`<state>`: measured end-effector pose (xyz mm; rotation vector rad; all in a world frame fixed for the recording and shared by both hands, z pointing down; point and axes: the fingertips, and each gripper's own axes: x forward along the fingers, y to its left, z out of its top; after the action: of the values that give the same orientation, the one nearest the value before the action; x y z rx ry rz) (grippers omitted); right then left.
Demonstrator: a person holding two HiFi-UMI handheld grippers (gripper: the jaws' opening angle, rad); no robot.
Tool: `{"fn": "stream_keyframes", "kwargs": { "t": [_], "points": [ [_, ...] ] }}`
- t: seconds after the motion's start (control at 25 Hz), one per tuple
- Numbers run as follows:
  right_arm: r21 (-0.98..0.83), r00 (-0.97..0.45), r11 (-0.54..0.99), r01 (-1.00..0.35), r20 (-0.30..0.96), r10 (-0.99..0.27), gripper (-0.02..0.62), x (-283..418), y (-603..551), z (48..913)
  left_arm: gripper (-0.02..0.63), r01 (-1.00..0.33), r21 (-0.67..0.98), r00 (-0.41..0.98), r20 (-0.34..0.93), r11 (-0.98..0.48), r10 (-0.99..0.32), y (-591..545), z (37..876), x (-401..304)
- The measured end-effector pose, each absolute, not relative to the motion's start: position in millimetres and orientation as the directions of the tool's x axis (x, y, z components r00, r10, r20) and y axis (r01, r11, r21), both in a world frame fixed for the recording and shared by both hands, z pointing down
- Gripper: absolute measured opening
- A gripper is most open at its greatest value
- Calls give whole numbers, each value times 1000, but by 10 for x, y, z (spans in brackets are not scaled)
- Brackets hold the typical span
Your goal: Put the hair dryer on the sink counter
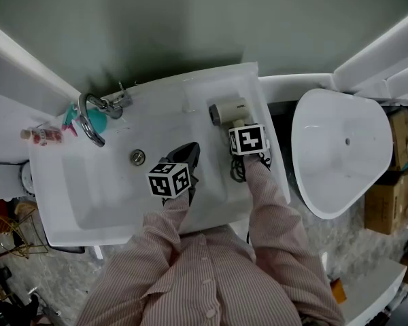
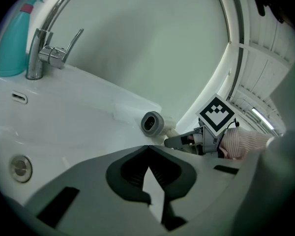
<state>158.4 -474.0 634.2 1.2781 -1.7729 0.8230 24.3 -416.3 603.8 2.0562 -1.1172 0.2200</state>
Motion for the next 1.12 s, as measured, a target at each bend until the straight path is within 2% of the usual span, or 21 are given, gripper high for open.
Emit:
{"fn": "stream_keyframes", "kwargs": {
  "t": [0.24,0.44,1.12],
  "points": [
    [-92,-207,264,-960,869,-449,192,1567,-4713,6283,-3,-772,548,604,474,-322,-641,-4142,6019,250],
    [-77,-194,259,-963,864,-465,255,1574,-4732,6350,-2,-772,544,605,468,-330,-645,-4131,5969,262],
    [-12,-251,381,-924,771,-585,258,1497,-4561,5940,-2,-777,497,610,439,-388,-660,-3951,5707,249]
  ]
}}
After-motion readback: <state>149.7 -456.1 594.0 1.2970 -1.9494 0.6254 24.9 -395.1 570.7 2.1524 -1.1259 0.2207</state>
